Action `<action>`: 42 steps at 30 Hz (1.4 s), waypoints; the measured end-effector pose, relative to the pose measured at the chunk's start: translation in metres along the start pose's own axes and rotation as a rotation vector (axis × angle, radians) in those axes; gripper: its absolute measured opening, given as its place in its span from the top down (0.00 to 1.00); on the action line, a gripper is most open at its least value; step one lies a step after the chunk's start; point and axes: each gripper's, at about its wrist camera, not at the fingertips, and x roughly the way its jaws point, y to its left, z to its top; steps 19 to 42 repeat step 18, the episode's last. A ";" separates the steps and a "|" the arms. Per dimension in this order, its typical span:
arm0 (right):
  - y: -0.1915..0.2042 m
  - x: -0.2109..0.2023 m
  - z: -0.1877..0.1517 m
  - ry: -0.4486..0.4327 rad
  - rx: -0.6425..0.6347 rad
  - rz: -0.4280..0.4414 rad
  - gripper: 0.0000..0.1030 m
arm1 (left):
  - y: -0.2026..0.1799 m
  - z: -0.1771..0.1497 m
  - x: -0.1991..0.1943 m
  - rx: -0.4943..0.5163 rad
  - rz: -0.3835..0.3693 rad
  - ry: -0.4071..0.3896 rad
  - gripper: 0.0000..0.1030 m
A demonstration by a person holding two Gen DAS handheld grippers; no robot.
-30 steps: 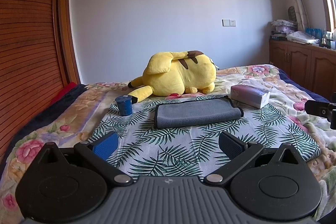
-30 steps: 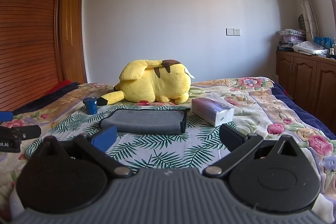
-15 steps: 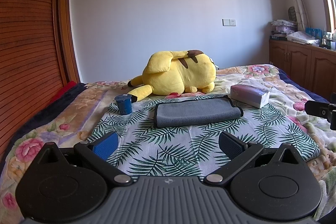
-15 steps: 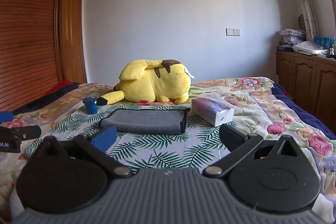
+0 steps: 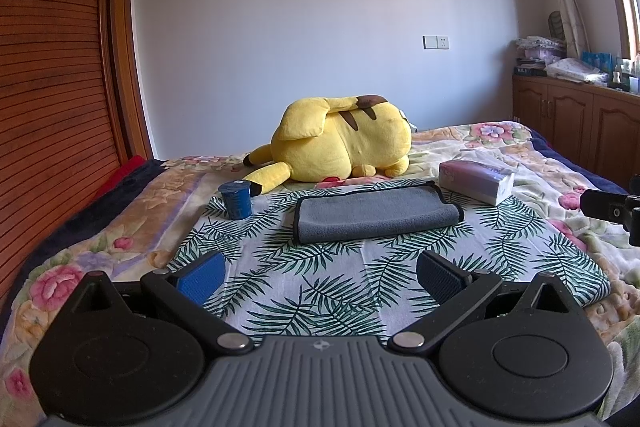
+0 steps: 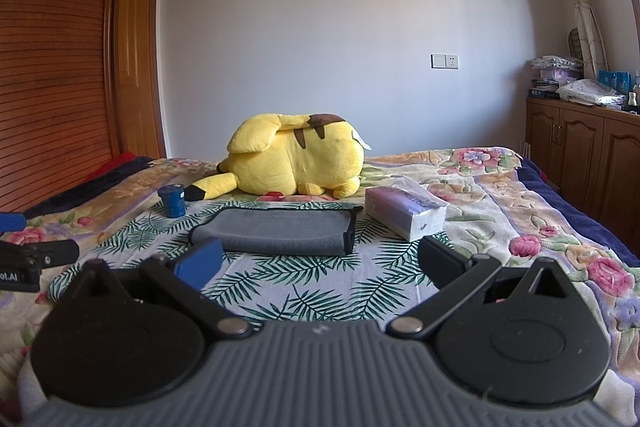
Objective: Fold towel
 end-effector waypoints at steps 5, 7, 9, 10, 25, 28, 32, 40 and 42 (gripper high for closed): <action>0.000 0.000 0.000 0.000 0.000 0.000 0.00 | -0.001 0.000 0.000 0.001 0.000 0.000 0.00; 0.000 0.000 0.000 0.000 0.000 -0.001 0.00 | 0.000 0.000 0.000 0.000 -0.001 0.001 0.00; 0.000 0.000 0.000 0.000 0.000 0.000 0.00 | -0.001 0.000 0.000 0.001 0.000 0.000 0.00; 0.000 0.000 0.000 0.000 -0.001 0.000 0.00 | -0.001 0.000 0.000 0.001 0.000 0.001 0.00; 0.000 0.000 0.000 0.000 0.000 -0.001 0.00 | -0.001 -0.001 0.000 0.005 0.001 0.000 0.00; 0.000 0.000 0.000 0.000 0.000 -0.001 0.00 | -0.001 -0.001 0.000 0.005 0.001 0.000 0.00; 0.000 0.000 0.000 0.000 0.000 -0.001 0.00 | -0.001 -0.001 0.000 0.005 0.001 0.000 0.00; 0.000 0.000 0.000 0.000 0.000 -0.001 0.00 | -0.001 -0.001 0.000 0.005 0.001 0.000 0.00; 0.000 0.000 0.000 0.000 0.000 -0.001 0.00 | -0.001 -0.001 0.000 0.005 0.001 0.000 0.00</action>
